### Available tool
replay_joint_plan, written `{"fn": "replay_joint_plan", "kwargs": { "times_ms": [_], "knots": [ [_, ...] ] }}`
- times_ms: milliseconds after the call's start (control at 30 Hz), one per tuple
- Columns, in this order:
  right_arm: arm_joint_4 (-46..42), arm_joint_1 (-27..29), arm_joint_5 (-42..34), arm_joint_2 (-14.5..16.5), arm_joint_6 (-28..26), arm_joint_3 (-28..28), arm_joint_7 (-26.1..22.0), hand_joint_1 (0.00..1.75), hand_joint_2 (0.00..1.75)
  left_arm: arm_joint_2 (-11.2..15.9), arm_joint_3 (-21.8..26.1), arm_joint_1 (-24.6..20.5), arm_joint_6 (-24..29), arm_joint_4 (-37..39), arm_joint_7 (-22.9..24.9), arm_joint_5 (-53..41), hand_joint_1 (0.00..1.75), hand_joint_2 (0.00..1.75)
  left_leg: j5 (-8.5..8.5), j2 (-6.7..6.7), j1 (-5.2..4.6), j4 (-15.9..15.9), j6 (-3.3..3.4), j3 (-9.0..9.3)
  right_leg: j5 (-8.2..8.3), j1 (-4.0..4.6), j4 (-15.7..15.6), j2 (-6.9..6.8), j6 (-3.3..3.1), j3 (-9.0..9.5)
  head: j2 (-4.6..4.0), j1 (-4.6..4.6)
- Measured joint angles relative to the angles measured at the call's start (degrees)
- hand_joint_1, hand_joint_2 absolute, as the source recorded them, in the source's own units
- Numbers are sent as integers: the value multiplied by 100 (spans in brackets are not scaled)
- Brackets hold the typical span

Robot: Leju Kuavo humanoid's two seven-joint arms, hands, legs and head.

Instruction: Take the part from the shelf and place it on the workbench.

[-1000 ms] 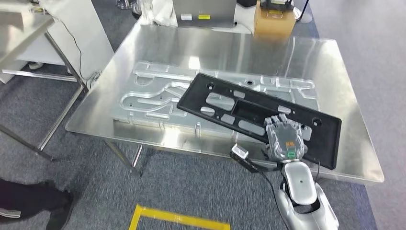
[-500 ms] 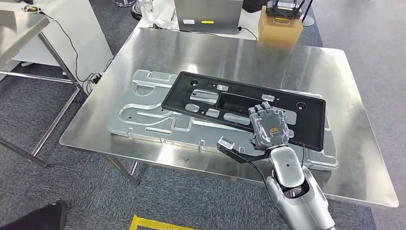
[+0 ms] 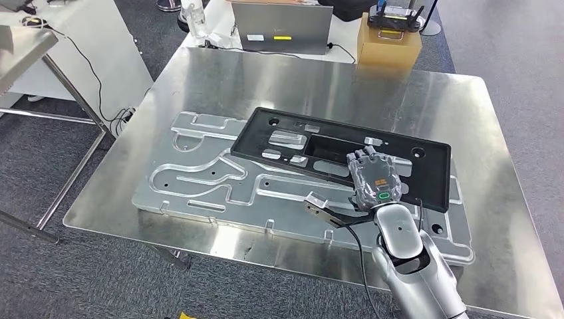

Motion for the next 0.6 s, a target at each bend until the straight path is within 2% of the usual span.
{"fn": "replay_joint_plan", "kwargs": {
  "times_ms": [100, 133, 167, 200, 267, 333, 400, 467, 533, 600],
  "knots": [
    [4, 14, -31, -3, -6, 0, 5, 175, 175, 8, -7, -3, 13, 9, -44, 5, 0, 175, -333, 24, 18, 909, -61, -570, -85, 0, -31, -3, -75, 132, 0, -1],
    [9, 33, -39, -3, -6, 0, 2, 175, 175, 10, -12, 2, 6, 10, -50, 5, 0, 175, -396, 25, 21, 1070, -75, -725, -118, 4, -27, 2, -80, 165, 0, -1],
    [16, 51, -46, -4, -6, 0, -2, 175, 175, 14, -19, 9, -8, 10, -49, 4, 0, 175, -348, 26, 21, 1054, -79, -800, -154, 6, -17, 9, -75, 199, 0, -1],
    [22, 64, -54, -6, -7, 0, -6, 175, 175, 18, -24, 14, -23, 10, -45, 3, 0, 175, -177, 28, 20, 855, -73, -784, -191, 8, -2, 16, -69, 233, 0, -1],
    [28, 76, -69, -8, -8, 0, -7, 175, 175, 27, -29, 16, -43, 10, -35, 1, 0, 175, 310, 33, 9, 195, -23, -596, -261, 11, 23, 25, -45, 301, 0, 0],
    [30, 80, -78, -10, -12, 0, -7, 87, 175, 34, -31, 6, -44, 11, -28, -1, 0, 175, 503, 35, -29, -255, 36, -467, -298, 14, 27, 27, 2, 327, 0, 0],
    [30, 90, -88, -12, -18, 0, -9, 0, 175, 44, -31, 9, -44, 12, -23, -1, 0, 175, 498, 31, -58, -339, 83, -446, -315, 15, 16, 29, 68, 331, 0, -1],
    [20, 92, -99, -14, -22, -1, -12, 0, 175, 50, -33, 18, -44, 16, -16, -2, 0, 87, 564, 36, -20, -393, 131, -397, -372, 23, 48, 24, 140, 336, 0, -1],
    [11, 84, -108, -19, -28, -4, -14, 0, 175, 50, -37, 10, -33, 20, -21, 6, 0, 0, 592, 49, 19, -457, 174, -354, -593, 11, 382, 17, 205, 196, 0, 1],
    [12, 107, -115, -28, -32, -8, -14, 0, 175, 49, -38, 2, -21, 21, -41, 35, 0, 0, 582, 55, 18, -460, 200, -345, -929, -28, 1081, 15, 251, -155, 0, 2]
  ]
}}
